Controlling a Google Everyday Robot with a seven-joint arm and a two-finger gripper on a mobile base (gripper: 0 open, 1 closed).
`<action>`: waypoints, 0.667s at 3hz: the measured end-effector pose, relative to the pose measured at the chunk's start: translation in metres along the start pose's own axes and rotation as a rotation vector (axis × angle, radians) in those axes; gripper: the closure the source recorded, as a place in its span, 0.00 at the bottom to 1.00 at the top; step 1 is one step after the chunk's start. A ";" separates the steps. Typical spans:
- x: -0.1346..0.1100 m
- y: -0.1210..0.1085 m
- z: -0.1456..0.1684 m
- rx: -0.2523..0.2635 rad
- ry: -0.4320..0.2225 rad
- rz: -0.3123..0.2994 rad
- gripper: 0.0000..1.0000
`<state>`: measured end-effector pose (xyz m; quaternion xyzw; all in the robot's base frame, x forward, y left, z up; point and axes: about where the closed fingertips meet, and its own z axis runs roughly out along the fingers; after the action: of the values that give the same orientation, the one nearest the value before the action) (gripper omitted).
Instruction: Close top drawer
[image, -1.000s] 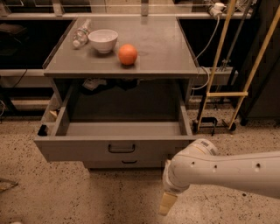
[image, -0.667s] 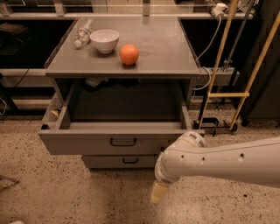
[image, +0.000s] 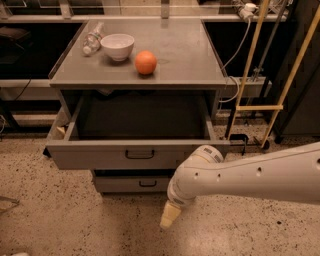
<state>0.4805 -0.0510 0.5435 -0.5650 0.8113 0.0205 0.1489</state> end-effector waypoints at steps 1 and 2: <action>-0.001 -0.006 0.001 0.012 -0.004 0.004 0.00; -0.023 -0.042 0.000 0.080 -0.035 0.013 0.00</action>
Offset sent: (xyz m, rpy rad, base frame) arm 0.1794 0.0103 0.0600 -0.0091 -0.3373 -0.0677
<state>0.5265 -0.0457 0.5555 -0.5528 0.8125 -0.0011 0.1850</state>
